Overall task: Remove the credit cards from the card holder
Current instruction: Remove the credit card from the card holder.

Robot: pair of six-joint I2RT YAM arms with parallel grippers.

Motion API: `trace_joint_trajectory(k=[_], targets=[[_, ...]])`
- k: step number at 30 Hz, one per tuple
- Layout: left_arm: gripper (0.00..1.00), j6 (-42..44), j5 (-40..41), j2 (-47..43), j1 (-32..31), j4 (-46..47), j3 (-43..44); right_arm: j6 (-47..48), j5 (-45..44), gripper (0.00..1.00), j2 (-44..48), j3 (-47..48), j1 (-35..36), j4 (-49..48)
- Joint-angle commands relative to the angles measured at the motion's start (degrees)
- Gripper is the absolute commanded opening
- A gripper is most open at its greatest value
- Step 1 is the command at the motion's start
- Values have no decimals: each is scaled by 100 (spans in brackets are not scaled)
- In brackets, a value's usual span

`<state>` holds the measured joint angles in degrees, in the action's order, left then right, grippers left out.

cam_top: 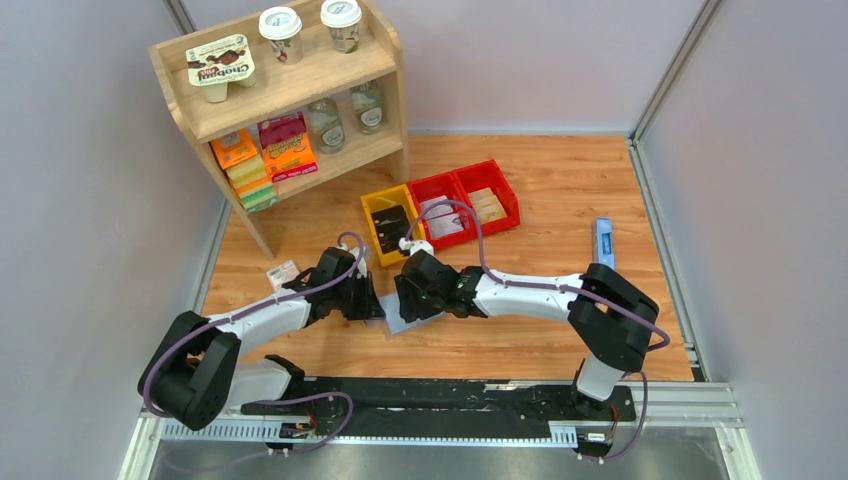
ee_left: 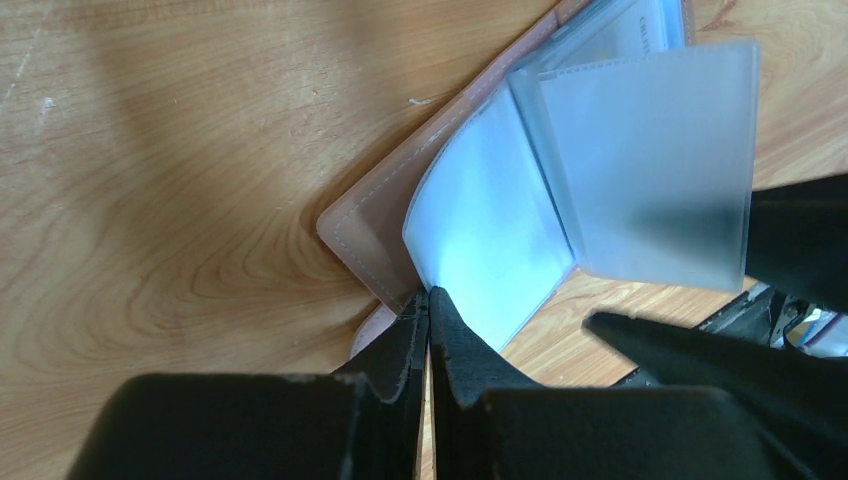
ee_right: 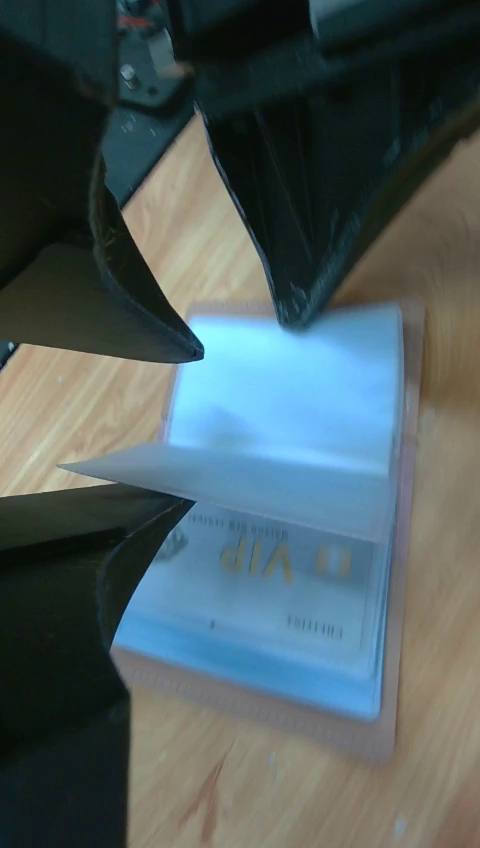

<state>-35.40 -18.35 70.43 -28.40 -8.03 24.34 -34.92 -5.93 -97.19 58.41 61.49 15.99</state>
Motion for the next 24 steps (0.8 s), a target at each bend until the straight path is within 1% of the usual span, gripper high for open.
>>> trace_joint_trajectory(k=[1,3,8,12,13,14,16,18,21,24], targets=[[7,-55,86,216,-104,30,-201,222,1111,51,-1,179,64,-815],[6,-90,60,208,-113,82,-228,213,1331,53,-142,188,65,-983],[7,-178,130,50,-104,83,-324,161,1735,56,-564,232,3,-1168],[12,-310,331,-363,-104,-5,-421,-32,1920,56,-679,66,-137,-1361],[16,-345,428,-555,-95,-40,-438,-76,1938,55,-687,4,-181,-1422],[18,-406,490,-775,-104,-128,-465,-120,1947,53,-696,-40,-216,-1440],[31,-476,648,-1135,-104,-277,-474,-182,1973,48,-731,-119,-287,-1441],[37,-555,806,-1565,-95,-462,-483,-191,1991,40,-758,-128,-313,-1414],[40,-591,1104,-2173,-104,-882,-413,-139,2043,29,-802,-93,-331,-1335],[41,-652,1255,-2770,-113,-1104,-211,-86,2061,23,-802,-84,-331,-1300]])
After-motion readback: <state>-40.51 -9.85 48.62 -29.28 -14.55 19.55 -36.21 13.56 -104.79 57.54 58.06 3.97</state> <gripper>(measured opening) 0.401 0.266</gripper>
